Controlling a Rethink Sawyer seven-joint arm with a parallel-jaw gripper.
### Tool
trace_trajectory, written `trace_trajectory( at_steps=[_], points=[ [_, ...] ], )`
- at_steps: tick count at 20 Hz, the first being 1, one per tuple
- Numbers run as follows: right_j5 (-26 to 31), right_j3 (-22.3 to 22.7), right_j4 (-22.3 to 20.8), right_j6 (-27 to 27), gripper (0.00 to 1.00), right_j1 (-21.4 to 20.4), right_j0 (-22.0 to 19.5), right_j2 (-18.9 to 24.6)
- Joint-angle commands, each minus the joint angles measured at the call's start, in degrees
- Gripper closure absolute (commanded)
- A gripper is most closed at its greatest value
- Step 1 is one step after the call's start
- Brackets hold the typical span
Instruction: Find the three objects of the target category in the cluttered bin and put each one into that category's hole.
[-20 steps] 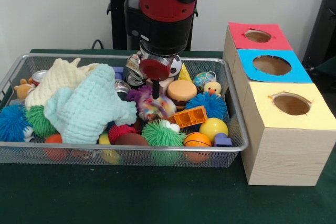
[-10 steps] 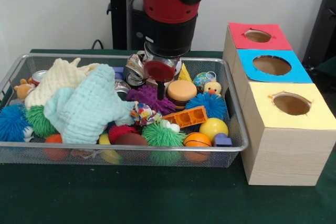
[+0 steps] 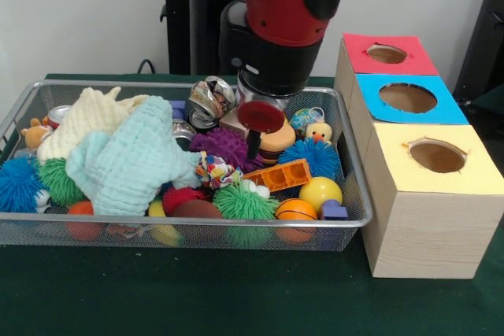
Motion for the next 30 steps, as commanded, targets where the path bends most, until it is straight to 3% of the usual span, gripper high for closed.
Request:
trace_trajectory(
  at_steps=[1, 5, 11, 17, 24, 30],
  points=[
    [4.96, -3.96, -6.72, 5.78, 0.0, 2.9, 0.21, -1.94],
    [2.8, -3.35, -6.88, 6.07, 0.0, 2.75, -1.2, -1.28],
    [3.21, -0.45, -6.36, 2.21, 0.0, -0.87, -5.13, 0.84],
    [3.73, -1.55, -8.23, 0.1, 0.0, -0.76, -6.35, 0.98],
    [8.72, -0.89, -8.67, -9.54, 0.0, -5.59, -11.15, 3.64],
    [9.54, -1.83, -9.87, -7.17, 0.0, -5.22, -10.57, 4.63]
  ],
)
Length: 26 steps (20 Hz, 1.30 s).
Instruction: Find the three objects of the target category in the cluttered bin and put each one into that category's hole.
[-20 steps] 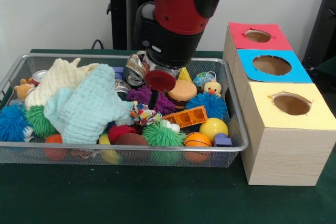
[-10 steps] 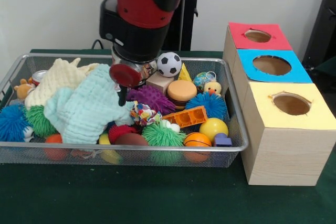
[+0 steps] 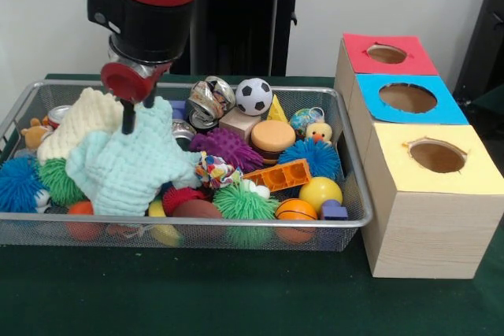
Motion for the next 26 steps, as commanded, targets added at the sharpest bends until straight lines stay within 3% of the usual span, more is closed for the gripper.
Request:
trace_trajectory(
  at_steps=[1, 8, 18, 26],
  points=[
    [6.98, 0.06, -3.9, -7.31, 0.0, -1.02, -0.95, 5.58],
    [7.44, -1.18, -2.18, -4.35, 0.0, 1.67, -1.63, 7.6],
    [6.72, -11.01, -10.45, -7.84, 0.0, 9.05, -1.23, 4.61],
    [12.78, -18.85, -17.07, -9.55, 0.0, 14.22, 0.03, 2.2]
  ],
)
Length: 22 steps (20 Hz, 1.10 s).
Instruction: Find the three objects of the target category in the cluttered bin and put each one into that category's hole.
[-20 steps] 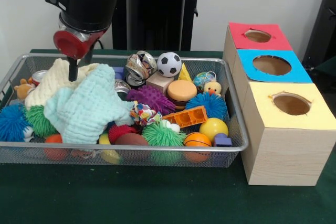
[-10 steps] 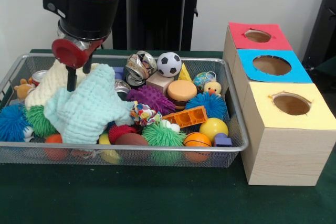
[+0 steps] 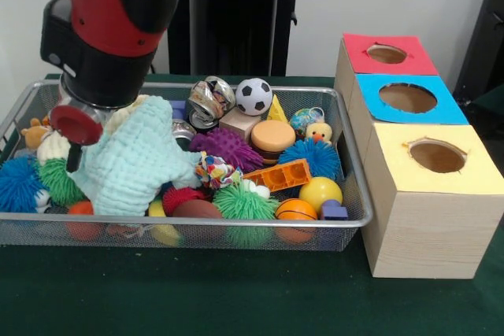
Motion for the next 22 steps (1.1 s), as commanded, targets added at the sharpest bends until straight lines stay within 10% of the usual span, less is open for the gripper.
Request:
trace_trajectory(
  at_steps=[1, 6, 22],
  points=[
    [11.83, -7.66, -6.84, -9.46, 0.0, 7.12, 1.02, 1.07],
    [22.29, -10.17, -5.56, -9.82, 0.0, 7.29, 1.99, 1.69],
    [7.4, 17.33, 5.15, -10.23, 0.0, -16.41, -9.82, 9.3]
  ],
)
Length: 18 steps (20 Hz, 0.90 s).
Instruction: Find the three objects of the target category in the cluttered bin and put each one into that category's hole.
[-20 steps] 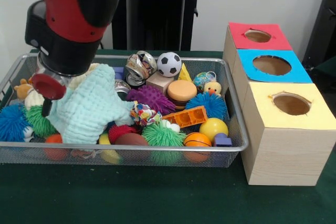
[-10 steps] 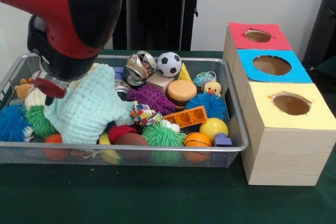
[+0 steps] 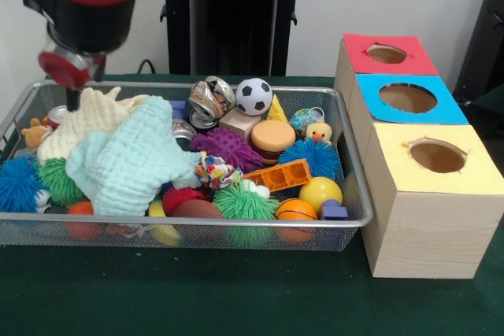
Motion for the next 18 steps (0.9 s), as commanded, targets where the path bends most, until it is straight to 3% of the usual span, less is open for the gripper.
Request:
trace_trajectory(
  at_steps=[1, 5, 10, 15, 18],
  points=[
    [-8.75, 15.73, 2.91, -10.16, 0.0, -10.31, -6.99, 6.82],
    [-14.74, 23.88, 6.57, -12.73, 0.0, -14.18, -14.51, 11.24],
    [-21.51, 30.21, 9.01, -12.23, 0.0, -14.95, -22.33, 17.18],
    [-25.17, 31.41, 4.65, -9.91, 0.0, -12.74, -24.14, 18.98],
    [-26.9, 33.3, 5.17, -7.07, 0.0, -13.12, -24.68, 20.69]
  ],
)
